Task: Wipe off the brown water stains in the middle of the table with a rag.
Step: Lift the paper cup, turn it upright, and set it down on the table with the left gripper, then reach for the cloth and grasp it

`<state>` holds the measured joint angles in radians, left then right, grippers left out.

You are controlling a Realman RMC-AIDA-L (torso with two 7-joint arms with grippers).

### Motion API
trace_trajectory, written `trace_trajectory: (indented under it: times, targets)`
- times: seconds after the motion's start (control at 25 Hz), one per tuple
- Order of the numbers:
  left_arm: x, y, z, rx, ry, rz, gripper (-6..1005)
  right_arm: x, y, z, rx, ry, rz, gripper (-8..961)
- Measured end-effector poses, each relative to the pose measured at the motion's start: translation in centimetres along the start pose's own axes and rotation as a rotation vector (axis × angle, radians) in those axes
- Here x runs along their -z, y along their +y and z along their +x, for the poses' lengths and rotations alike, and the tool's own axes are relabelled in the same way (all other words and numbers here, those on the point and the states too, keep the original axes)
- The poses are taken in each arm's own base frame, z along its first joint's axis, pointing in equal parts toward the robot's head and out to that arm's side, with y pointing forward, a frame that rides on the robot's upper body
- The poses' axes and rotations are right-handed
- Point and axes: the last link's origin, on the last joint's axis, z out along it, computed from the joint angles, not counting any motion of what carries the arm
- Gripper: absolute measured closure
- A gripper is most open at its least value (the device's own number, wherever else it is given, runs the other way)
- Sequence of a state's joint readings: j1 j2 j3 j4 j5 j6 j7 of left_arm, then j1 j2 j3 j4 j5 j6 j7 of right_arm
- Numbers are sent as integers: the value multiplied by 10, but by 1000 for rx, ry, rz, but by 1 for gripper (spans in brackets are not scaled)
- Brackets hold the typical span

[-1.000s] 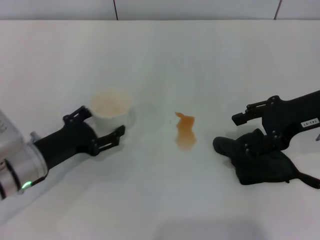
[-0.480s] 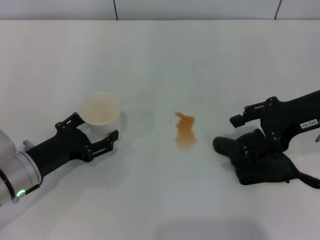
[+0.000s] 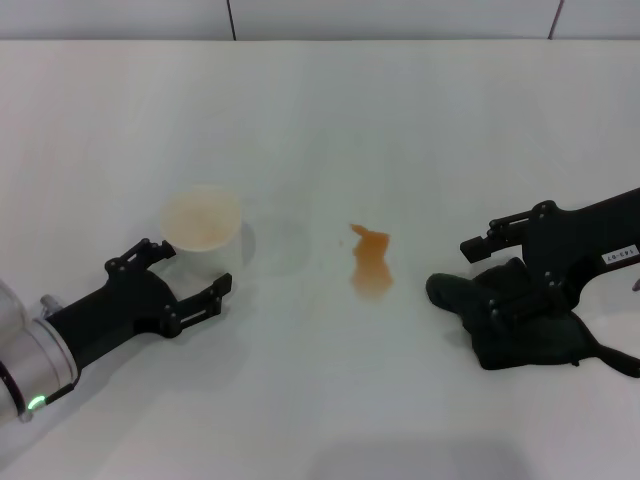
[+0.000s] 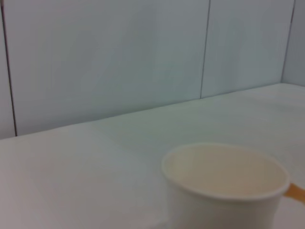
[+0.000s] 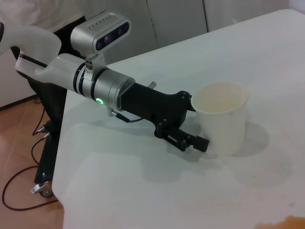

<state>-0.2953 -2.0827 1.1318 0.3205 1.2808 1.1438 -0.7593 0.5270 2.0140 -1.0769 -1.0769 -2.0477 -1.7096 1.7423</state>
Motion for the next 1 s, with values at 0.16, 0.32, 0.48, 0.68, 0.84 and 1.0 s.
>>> trace_trajectory:
  times: [0.16, 0.32, 0.48, 0.68, 0.84, 1.0]
  targets:
    - [5, 3, -4, 6, -1, 5, 117, 0, 0, 0, 0, 0, 0, 166]
    - [20, 10, -6, 4, 43, -17, 117, 0, 1, -2, 2, -2, -7, 166]
    - [43, 18, -4, -8, 93, -74, 118, 7, 4, -3, -16, 6, 8, 166]
    - [82, 21, 12, 14, 107, -208, 118, 9, 10, -5, -67, 81, 31, 166]
    - [102, 25, 33, -9, 68, -349, 119, 0, 7, -5, -104, 177, 78, 166]
    - [109, 21, 50, -42, -40, -431, 119, -10, 2, -9, -114, 231, 124, 166]
